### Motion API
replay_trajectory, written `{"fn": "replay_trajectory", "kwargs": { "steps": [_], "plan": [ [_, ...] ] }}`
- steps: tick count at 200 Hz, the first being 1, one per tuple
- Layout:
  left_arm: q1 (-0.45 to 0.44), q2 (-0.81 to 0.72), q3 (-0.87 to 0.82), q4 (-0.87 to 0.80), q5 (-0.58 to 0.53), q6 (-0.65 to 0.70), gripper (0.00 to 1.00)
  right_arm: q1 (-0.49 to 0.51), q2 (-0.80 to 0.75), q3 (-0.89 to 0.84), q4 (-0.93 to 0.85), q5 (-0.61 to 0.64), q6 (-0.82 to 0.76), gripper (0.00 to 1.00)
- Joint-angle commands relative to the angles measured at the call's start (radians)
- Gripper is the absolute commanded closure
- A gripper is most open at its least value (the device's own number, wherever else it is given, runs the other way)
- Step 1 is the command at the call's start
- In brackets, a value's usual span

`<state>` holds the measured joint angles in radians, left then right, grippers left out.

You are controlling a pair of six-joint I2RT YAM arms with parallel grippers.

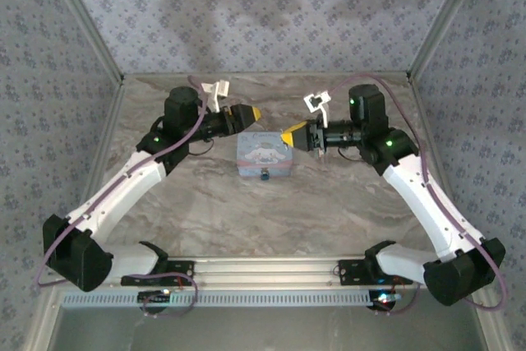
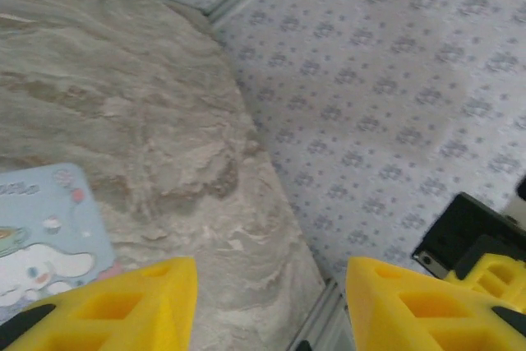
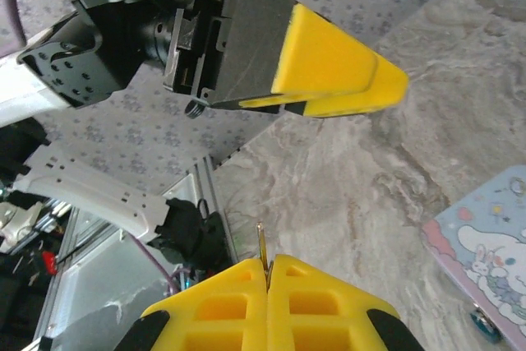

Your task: Unlock a padlock with a key

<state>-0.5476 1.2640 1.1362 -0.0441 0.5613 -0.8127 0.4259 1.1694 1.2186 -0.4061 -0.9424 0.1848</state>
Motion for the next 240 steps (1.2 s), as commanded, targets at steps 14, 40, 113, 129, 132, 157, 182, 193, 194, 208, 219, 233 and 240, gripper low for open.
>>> {"fn": "replay_trajectory", "kwargs": {
  "steps": [14, 40, 113, 129, 132, 157, 182, 193, 194, 208, 219, 233, 240],
  "plan": [
    [-0.068, -0.005, 0.060, 0.098, 0.119, 0.020, 0.55, 0.016, 0.005, 0.036, -0.033, -0.047, -0.025, 1.00],
    [-0.090, -0.004, 0.062, 0.118, 0.136, 0.025, 0.57, 0.021, 0.019, 0.042, -0.038, -0.047, -0.021, 0.99],
    [-0.135, 0.023, 0.098, 0.093, 0.167, 0.056, 0.68, 0.024, 0.026, 0.044, -0.048, -0.052, -0.027, 0.99],
    [-0.141, 0.025, 0.097, 0.088, 0.172, 0.062, 0.71, 0.024, 0.027, 0.042, -0.048, -0.051, -0.027, 0.99],
    [-0.141, 0.026, 0.097, 0.086, 0.172, 0.063, 0.71, 0.025, 0.027, 0.042, -0.047, -0.049, -0.027, 0.99],
    [-0.148, 0.028, 0.095, 0.071, 0.167, 0.073, 0.74, 0.025, 0.029, 0.044, -0.045, -0.049, -0.027, 0.99],
    [-0.150, 0.030, 0.089, 0.063, 0.164, 0.076, 0.78, 0.022, 0.027, 0.045, -0.043, -0.049, -0.025, 0.99],
    [-0.153, 0.029, 0.087, 0.061, 0.163, 0.077, 0.80, 0.023, 0.027, 0.045, -0.043, -0.044, -0.025, 0.99],
    [-0.153, 0.030, 0.087, 0.061, 0.163, 0.077, 0.80, 0.023, 0.026, 0.045, -0.043, -0.044, -0.025, 0.99],
    [-0.154, 0.028, 0.085, 0.060, 0.164, 0.078, 0.83, 0.022, 0.024, 0.045, -0.043, -0.041, -0.025, 0.99],
    [-0.156, 0.026, 0.084, 0.057, 0.164, 0.080, 0.86, 0.020, 0.023, 0.045, -0.041, -0.039, -0.024, 0.99],
    [-0.155, 0.027, 0.085, 0.052, 0.163, 0.082, 0.86, 0.018, 0.021, 0.044, -0.039, -0.039, -0.022, 0.99],
    [-0.156, 0.028, 0.084, 0.048, 0.160, 0.083, 0.86, 0.018, 0.020, 0.044, -0.035, -0.038, -0.021, 0.99]
  ]
}}
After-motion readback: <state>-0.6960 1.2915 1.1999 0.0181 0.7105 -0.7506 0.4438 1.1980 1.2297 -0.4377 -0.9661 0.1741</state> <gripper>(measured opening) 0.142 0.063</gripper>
